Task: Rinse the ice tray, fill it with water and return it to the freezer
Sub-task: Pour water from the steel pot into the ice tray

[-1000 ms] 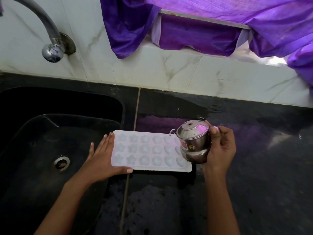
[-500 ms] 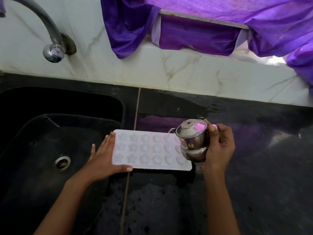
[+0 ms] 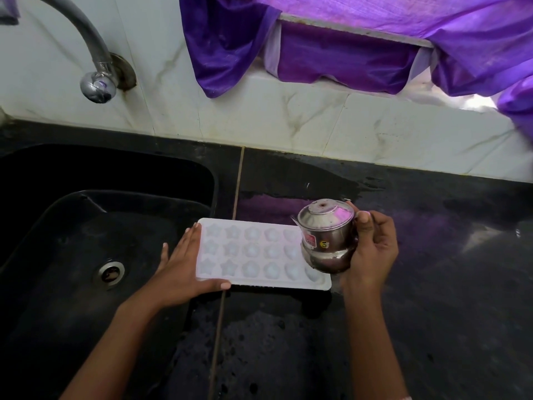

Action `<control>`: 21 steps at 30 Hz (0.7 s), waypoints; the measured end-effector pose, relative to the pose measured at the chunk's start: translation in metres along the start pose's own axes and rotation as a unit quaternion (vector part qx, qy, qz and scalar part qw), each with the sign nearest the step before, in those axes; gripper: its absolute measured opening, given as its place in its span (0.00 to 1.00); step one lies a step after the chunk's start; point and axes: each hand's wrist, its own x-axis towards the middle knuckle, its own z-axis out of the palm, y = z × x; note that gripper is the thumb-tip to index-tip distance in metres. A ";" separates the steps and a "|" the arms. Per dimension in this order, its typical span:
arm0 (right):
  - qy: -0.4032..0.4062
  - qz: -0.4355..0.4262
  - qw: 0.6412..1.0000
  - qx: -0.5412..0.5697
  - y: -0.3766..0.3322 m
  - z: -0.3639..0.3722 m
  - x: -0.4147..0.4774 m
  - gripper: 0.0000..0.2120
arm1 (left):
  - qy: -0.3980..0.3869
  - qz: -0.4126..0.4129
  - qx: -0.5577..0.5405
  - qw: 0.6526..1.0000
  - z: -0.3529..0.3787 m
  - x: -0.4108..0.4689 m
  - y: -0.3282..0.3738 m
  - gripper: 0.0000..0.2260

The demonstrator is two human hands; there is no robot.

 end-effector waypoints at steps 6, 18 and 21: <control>-0.011 -0.003 0.999 -0.031 0.000 0.006 -0.003 0.06 | 0.006 0.007 -0.012 1.000 0.001 -0.002 0.000 0.67; -0.030 -0.013 0.998 -0.062 0.001 0.010 -0.004 0.09 | 0.014 0.005 -0.024 1.000 0.002 0.000 -0.001 0.67; -0.033 -0.015 0.998 -0.058 0.002 0.010 -0.003 0.11 | 0.012 0.005 -0.024 1.000 0.003 0.001 -0.002 0.67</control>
